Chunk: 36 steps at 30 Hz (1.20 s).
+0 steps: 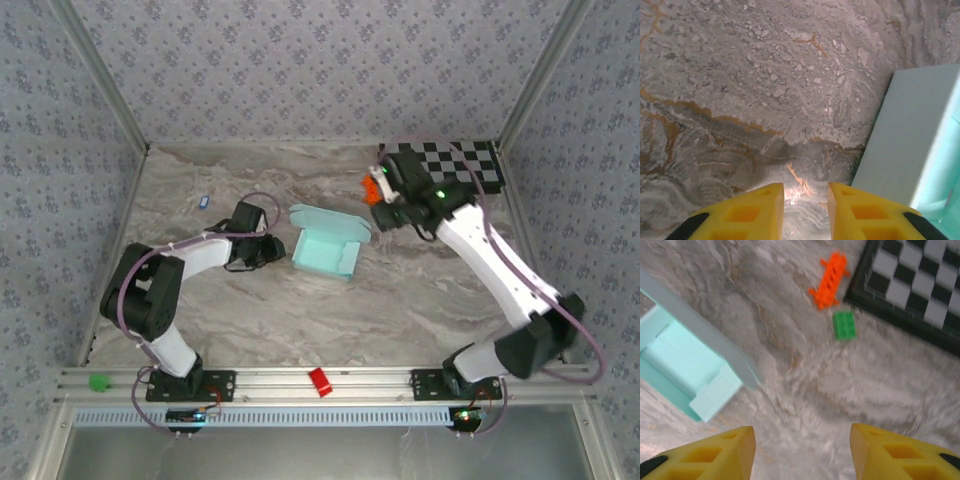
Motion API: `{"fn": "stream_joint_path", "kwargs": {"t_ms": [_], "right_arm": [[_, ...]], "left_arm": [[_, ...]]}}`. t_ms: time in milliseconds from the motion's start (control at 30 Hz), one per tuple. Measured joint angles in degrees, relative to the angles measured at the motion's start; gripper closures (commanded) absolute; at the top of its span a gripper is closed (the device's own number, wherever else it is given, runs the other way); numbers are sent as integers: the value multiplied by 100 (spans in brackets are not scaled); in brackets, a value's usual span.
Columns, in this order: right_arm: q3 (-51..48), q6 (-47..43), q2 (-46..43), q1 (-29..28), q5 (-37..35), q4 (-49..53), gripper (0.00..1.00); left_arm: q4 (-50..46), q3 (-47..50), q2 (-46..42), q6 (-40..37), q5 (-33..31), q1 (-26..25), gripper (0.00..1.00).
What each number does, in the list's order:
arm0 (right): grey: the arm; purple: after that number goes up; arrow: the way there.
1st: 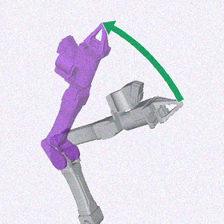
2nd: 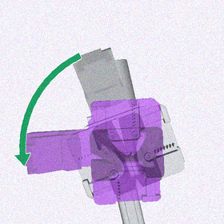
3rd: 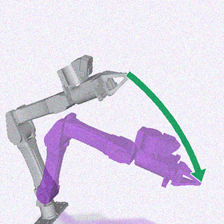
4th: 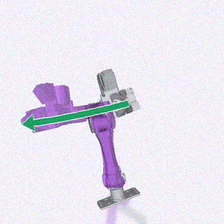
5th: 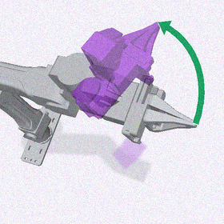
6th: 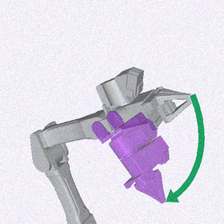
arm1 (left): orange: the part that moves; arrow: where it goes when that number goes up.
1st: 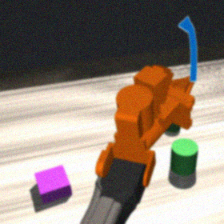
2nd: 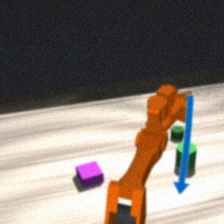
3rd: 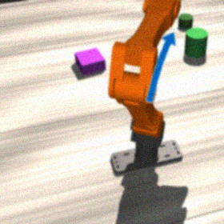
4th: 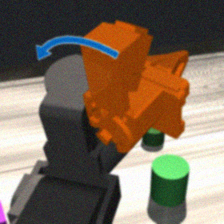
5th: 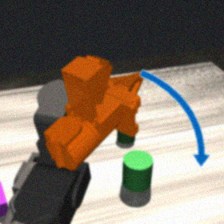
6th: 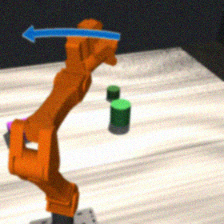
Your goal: Fold the paper box
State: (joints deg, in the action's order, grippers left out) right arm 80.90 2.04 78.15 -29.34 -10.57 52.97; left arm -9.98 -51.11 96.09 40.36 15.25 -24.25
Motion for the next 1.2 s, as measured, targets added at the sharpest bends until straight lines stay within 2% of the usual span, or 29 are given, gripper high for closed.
{"fn": "stream_joint_path", "kwargs": {"t_ms": [133,300,400,600,900,967,1200], "right_arm": [[-1661,1032,-807,389,450,-715,47],[-3056,1987,-605,450,901,-1873,53],[-3359,2363,-317,446,1003,-2435,53],[-3259,2583,485,487,1200,-3324,54],[-2304,2448,1569,533,1447,-3674,55],[-2186,2389,1644,544,1449,-3692,55],[-1731,2039,1982,688,1639,-3626,55]], "left_arm": [[-15,-243,225,22,-2,-107,78],[-9,-382,339,24,-2,-256,81],[-31,-382,345,31,-2,-328,83],[24,-306,343,157,-2,-470,83],[214,94,114,387,39,-651,82],[201,116,-2,385,-2,-651,81],[-205,157,-809,105,-595,-649,65]]}}
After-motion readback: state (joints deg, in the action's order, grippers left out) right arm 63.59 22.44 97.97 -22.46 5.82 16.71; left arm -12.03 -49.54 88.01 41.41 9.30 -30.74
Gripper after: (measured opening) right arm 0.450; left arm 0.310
